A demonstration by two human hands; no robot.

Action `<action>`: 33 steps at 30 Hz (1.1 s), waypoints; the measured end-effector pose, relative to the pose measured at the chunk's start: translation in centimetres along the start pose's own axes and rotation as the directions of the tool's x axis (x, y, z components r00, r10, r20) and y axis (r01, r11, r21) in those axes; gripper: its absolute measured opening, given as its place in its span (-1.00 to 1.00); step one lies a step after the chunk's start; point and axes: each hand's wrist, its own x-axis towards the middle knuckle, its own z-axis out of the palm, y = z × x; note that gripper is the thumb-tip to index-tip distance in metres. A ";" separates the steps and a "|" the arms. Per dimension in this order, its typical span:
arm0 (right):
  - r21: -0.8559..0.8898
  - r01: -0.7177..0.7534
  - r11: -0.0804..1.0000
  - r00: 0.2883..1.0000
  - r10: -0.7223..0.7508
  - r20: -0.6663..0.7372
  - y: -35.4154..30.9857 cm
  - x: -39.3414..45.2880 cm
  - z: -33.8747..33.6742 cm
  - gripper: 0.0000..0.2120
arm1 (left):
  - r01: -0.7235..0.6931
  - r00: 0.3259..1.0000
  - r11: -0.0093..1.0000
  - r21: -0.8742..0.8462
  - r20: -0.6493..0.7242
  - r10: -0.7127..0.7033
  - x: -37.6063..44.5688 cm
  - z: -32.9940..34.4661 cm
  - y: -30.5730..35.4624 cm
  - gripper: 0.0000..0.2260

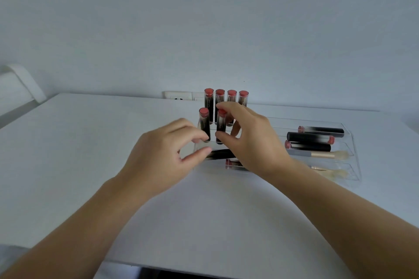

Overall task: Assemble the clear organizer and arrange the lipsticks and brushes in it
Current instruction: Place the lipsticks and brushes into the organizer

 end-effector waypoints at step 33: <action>0.000 0.014 1.000 0.999 -0.014 0.031 0.6 -0.1 -0.3 -0.48 | -0.082 0.920 0.982 0.170 0.393 0.009 2.5 -0.2 1.5 -0.88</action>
